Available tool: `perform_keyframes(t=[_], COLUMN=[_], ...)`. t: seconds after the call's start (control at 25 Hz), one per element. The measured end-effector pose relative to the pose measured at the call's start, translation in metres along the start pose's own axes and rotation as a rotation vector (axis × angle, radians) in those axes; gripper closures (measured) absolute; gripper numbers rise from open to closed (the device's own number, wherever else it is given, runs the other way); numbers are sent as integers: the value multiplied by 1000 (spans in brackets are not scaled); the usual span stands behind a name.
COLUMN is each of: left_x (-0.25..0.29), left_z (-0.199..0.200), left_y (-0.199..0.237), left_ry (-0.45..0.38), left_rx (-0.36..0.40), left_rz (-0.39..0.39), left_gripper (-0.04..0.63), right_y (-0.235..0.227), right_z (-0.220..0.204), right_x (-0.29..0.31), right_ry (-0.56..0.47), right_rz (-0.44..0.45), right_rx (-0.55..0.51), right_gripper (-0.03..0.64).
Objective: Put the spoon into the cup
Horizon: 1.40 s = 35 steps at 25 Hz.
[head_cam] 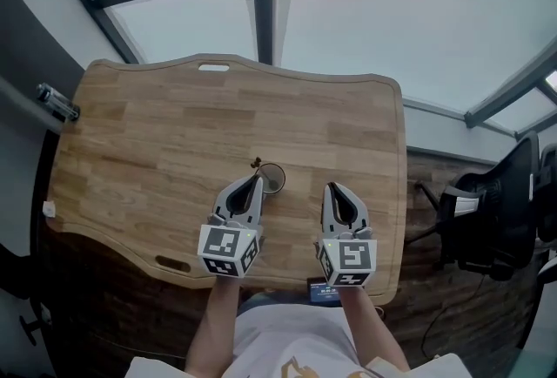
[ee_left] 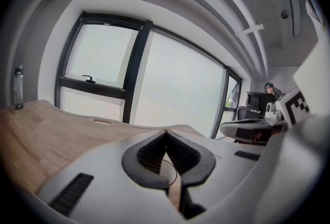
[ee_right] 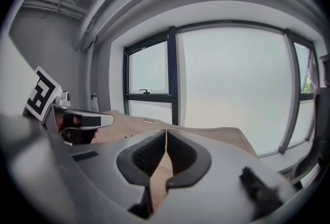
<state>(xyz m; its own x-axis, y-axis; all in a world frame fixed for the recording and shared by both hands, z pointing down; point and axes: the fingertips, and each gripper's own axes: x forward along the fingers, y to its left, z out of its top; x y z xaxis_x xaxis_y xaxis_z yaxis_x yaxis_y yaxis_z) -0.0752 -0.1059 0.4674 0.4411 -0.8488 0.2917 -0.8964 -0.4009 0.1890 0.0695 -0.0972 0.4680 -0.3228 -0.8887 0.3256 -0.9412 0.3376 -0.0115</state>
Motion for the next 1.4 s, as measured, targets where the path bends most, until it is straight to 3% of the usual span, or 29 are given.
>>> perform_keyframes(t=[0.28, 0.84, 1.4], left_x=[-31, -72, -77], left_z=[11, 22, 14], left_y=[-5, -17, -23], left_ry=[-38, -51, -22], left_rx=[50, 110, 103], left_rz=[37, 39, -25], left_gripper=[581, 581, 582], right_y=[16, 39, 53], right_z=[13, 30, 24], right_x=[-31, -69, -67], right_ry=[-40, -88, -72], right_rz=[-13, -23, -4], right_rx=[-20, -33, -35], right_gripper=[584, 584, 586])
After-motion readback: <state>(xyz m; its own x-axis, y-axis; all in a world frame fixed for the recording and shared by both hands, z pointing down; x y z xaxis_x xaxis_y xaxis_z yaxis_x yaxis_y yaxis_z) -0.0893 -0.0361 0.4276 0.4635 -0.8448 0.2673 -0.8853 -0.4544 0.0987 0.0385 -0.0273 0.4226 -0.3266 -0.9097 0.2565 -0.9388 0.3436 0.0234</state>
